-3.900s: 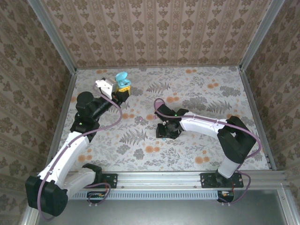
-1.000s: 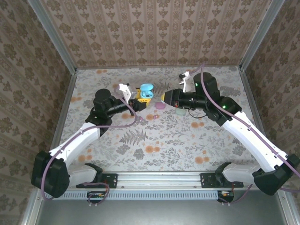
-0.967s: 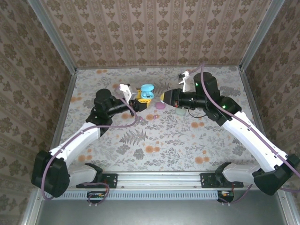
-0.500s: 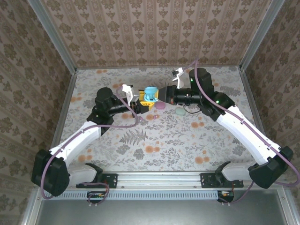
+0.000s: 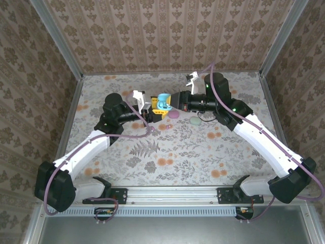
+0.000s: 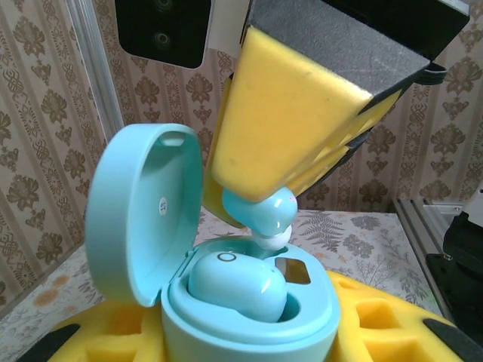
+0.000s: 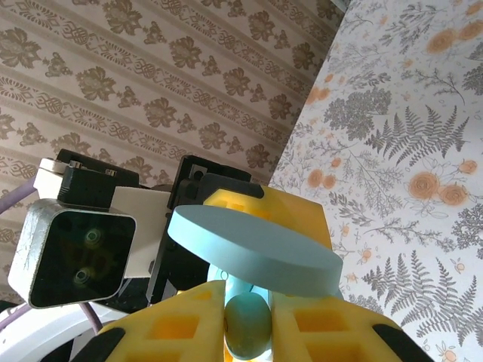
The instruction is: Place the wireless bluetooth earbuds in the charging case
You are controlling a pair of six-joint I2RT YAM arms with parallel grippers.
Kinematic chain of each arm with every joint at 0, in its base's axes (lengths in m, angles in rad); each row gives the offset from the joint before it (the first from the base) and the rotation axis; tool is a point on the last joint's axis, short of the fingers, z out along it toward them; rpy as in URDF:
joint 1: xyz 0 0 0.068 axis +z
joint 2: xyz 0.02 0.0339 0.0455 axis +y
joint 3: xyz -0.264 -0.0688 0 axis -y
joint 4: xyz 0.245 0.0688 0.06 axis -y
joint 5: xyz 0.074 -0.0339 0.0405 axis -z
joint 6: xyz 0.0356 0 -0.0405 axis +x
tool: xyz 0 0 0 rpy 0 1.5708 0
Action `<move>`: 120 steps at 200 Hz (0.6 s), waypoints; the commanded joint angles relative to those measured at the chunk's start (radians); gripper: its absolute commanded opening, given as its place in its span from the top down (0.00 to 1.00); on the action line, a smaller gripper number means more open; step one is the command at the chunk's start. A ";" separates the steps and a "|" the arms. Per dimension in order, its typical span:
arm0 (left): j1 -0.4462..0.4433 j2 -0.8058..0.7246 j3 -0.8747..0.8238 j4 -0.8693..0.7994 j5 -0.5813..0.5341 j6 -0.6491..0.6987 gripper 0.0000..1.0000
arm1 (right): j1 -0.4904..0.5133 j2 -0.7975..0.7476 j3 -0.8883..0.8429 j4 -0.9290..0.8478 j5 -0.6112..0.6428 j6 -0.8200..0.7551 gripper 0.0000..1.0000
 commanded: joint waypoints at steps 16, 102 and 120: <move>-0.012 0.006 0.034 0.047 0.037 -0.029 0.66 | 0.002 0.006 -0.013 0.010 0.055 -0.026 0.79; -0.012 0.017 0.038 0.106 0.018 -0.081 0.67 | 0.004 0.010 0.007 -0.084 0.085 -0.091 0.71; -0.011 0.017 0.038 0.104 0.011 -0.081 0.66 | 0.004 0.008 0.016 -0.093 0.088 -0.091 0.65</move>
